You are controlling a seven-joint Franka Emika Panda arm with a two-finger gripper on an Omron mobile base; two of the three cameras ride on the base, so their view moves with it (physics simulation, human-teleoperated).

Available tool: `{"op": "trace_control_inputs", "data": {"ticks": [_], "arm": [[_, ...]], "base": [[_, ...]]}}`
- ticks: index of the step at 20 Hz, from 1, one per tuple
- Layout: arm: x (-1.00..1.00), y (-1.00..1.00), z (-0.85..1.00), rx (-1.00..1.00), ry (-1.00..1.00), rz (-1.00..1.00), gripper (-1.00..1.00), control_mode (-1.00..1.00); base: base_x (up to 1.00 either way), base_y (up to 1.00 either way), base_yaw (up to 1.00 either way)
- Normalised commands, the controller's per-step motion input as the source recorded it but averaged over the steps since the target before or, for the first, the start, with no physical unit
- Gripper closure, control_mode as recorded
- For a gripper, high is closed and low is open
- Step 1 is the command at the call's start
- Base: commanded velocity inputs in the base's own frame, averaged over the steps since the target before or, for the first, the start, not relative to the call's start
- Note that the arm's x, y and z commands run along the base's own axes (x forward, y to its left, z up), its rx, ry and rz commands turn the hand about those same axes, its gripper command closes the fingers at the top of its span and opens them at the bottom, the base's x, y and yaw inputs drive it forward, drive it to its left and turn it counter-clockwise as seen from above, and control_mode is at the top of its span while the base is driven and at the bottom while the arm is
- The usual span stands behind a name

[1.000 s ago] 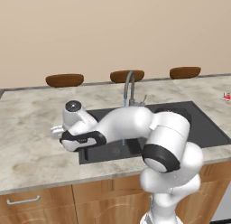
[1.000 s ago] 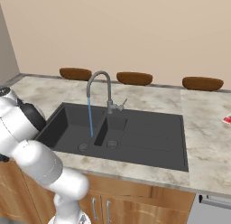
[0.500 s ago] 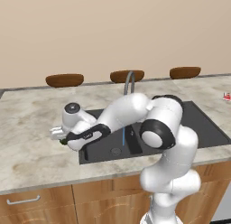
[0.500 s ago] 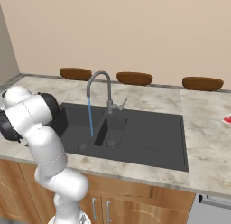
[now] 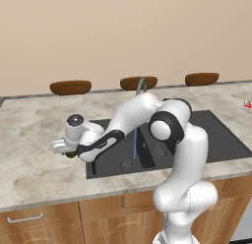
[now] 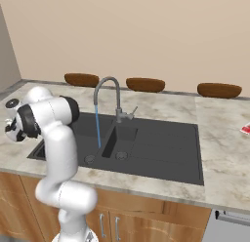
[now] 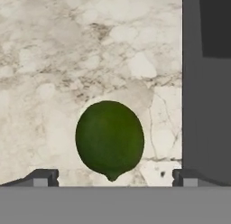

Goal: Turn on the sink faucet. Then move the lime from the counter to the sink. Turn off the sink. Move the vegetable from the sink to the pot next to the stove. Finally move the pot to the rear right burner.

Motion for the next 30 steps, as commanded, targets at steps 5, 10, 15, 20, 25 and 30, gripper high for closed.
{"op": "trace_control_inputs", "data": {"ticks": [5,10,15,20,25,30], "arm": [[0.25,0.18,-0.11,0.0,0.03,0.0,-1.0,-1.0],[0.23,0.01,-0.17,0.0,0.0,0.0,-1.0,-1.0],[0.1,-0.01,-0.21,0.0,0.0,0.0,-1.0,-1.0],[0.06,-0.03,-0.19,0.0,0.0,0.0,-1.0,-1.0],[0.0,0.0,-0.2,0.0,0.0,0.0,-1.0,-1.0],[0.0,0.0,-0.26,0.0,0.0,0.0,1.0,-1.0]], "base": [[0.0,0.0,0.0],[0.0,0.0,0.0],[0.0,0.0,0.0],[0.0,0.0,0.0],[0.0,0.0,0.0],[0.0,0.0,0.0]]}}
